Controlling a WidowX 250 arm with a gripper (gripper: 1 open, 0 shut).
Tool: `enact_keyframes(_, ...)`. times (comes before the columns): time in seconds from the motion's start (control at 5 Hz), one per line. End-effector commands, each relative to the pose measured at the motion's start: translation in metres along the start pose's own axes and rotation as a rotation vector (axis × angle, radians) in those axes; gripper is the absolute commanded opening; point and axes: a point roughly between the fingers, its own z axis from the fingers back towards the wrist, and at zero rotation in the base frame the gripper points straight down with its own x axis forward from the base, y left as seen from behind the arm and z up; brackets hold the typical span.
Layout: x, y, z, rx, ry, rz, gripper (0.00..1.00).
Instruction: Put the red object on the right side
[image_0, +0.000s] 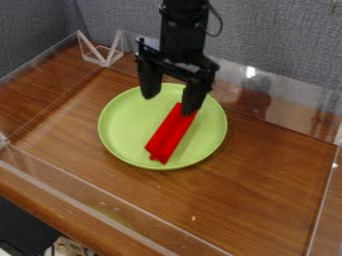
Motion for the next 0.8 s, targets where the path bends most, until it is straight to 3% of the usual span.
enact_keyframes(0.0, 0.002, 0.005, 0.026, 0.029, -0.093, -0.01, 1.0)
enact_keyframes(0.6, -0.001, 0.02, 0.035, 0.026, -0.117, 0.11, 1.0)
